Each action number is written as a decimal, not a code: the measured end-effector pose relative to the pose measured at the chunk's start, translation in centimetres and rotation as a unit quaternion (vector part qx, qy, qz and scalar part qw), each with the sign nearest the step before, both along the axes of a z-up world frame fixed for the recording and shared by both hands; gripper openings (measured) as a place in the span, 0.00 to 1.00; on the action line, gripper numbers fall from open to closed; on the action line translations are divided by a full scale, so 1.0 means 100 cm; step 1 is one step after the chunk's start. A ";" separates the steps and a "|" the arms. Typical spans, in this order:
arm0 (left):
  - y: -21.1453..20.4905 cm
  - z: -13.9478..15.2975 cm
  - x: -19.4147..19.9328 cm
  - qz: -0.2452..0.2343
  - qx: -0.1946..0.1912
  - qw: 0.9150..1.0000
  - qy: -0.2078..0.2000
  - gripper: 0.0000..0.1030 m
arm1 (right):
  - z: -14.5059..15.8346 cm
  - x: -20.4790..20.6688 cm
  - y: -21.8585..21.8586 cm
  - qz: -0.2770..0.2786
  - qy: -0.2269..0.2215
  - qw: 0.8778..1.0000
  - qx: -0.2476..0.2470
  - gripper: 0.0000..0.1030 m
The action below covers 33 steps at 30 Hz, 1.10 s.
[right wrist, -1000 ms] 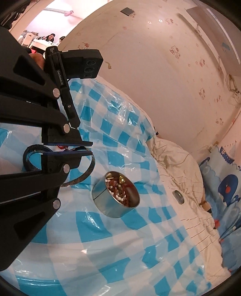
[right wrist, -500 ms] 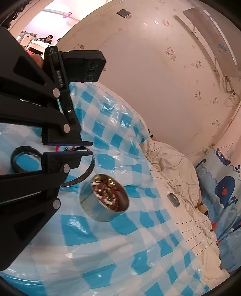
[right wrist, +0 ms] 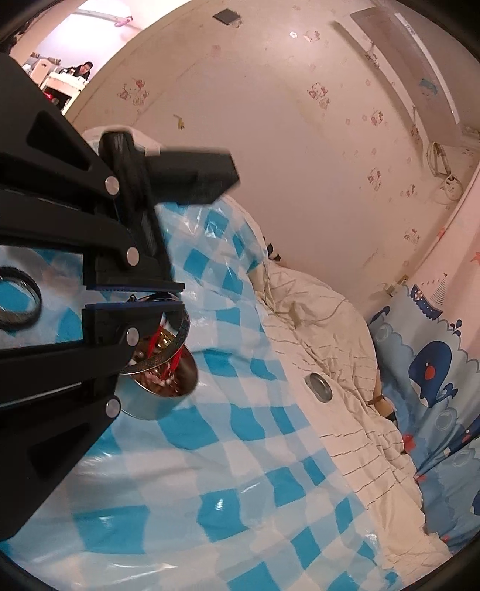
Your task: Organize jewelry
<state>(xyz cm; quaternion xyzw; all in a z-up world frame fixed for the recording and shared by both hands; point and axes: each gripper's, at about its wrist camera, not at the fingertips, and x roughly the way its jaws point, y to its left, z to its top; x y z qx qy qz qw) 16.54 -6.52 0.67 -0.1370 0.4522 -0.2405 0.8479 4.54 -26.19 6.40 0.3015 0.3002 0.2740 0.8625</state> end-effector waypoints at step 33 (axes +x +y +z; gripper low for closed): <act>0.111 0.032 -0.173 0.116 0.049 0.990 -0.060 0.86 | -0.010 -0.088 -0.012 -0.173 0.051 0.943 -0.279 0.85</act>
